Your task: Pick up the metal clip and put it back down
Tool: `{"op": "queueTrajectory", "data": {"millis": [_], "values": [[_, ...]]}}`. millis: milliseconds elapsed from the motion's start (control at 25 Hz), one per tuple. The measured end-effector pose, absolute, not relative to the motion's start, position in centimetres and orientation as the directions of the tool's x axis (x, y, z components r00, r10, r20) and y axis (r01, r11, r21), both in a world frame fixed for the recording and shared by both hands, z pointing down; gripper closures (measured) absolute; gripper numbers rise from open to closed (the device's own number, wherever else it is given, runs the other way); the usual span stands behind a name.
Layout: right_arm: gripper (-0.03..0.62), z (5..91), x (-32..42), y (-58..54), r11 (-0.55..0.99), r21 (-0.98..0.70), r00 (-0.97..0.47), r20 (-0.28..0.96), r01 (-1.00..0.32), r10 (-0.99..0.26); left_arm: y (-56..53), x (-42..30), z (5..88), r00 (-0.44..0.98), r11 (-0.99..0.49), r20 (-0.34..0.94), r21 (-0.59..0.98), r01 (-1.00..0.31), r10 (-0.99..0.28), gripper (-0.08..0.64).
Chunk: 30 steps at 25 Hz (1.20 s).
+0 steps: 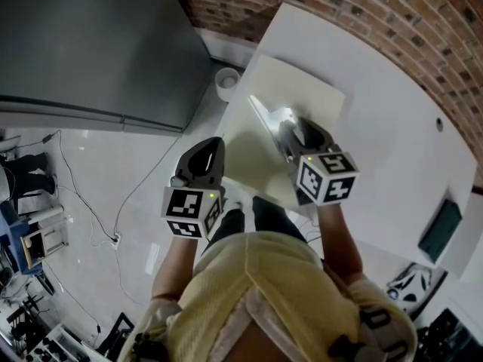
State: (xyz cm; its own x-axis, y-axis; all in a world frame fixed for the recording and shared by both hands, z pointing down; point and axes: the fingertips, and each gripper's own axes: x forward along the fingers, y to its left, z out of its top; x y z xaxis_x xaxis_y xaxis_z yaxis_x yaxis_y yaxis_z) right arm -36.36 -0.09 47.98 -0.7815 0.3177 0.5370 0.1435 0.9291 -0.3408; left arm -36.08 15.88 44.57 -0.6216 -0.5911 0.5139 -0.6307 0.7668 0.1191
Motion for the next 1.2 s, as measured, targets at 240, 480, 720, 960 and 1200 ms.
{"op": "queueTrajectory", "data": {"millis": [240,480,720,960,1200], "values": [[0.456,48.5,-37.0,0.3,0.932,-0.323,-0.77,0.548,0.167,0.328,16.4,-36.2,44.9,-0.631,0.782,0.521,0.122,-0.612,-0.575,0.555],[0.456,48.8,-37.2,0.7,0.947,-0.269,-0.76,0.575,0.174,0.303,17.2,-36.4,45.1,-0.634,0.788,0.523,0.127,-0.603,-0.569,0.555],[0.461,48.4,-37.2,1.2,0.951,-0.252,-0.758,0.58,0.181,0.298,17.8,-36.8,44.7,-0.635,0.784,0.514,0.129,-0.607,-0.576,0.555],[0.51,47.5,-36.7,2.1,0.953,-0.233,-0.768,0.569,0.191,0.293,18.6,-36.7,44.6,-0.64,0.785,0.506,0.13,-0.606,-0.578,0.555],[0.546,46.9,-35.6,3.4,0.953,-0.233,-0.775,0.559,0.195,0.296,19.2,-36.0,44.3,-0.631,0.775,0.499,0.144,-0.615,-0.594,0.555]]}}
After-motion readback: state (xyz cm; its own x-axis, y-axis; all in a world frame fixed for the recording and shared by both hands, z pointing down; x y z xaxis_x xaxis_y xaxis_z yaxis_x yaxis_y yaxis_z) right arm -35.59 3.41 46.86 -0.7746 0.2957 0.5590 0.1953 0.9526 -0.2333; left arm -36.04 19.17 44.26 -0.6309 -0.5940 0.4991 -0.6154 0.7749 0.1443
